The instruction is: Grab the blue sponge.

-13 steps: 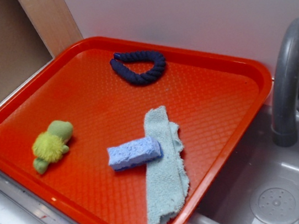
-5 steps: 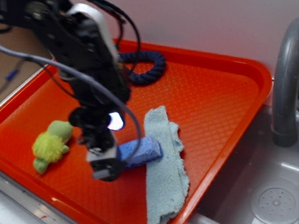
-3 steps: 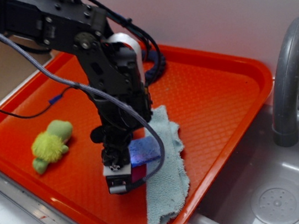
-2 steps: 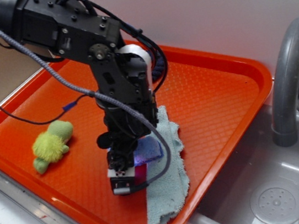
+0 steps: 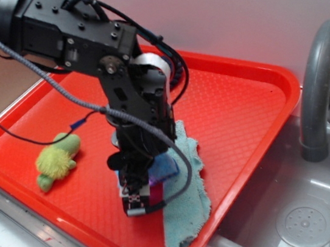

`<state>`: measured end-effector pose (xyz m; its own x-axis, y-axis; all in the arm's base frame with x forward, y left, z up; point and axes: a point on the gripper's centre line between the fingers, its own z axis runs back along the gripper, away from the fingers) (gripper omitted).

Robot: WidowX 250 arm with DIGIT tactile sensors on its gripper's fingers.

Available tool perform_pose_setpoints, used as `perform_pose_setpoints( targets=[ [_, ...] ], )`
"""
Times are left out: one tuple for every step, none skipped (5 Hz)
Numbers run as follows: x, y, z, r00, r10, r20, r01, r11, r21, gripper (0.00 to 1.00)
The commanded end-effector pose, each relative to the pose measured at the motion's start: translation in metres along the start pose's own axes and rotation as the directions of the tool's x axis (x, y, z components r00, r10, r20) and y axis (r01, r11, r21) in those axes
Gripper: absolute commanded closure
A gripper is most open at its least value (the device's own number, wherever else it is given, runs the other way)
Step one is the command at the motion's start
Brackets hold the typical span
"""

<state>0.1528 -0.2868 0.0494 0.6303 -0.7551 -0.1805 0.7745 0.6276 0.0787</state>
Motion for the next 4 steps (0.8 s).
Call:
perform_pose_setpoints(
  targets=[
    [-0.054,0.052,0.097,0.908,0.366,0.204,-0.33,0.924,-0.193,1.0],
    [-0.085,0.073,0.116,0.833,0.515,0.203,-0.473,0.853,-0.222,1.0],
    [-0.131,0.095,0.144,0.677,0.708,0.201,-0.675,0.706,-0.215,1.0],
    [-0.165,0.111,0.168,0.565,0.802,0.196,-0.787,0.595,-0.167,1.0]
  ],
)
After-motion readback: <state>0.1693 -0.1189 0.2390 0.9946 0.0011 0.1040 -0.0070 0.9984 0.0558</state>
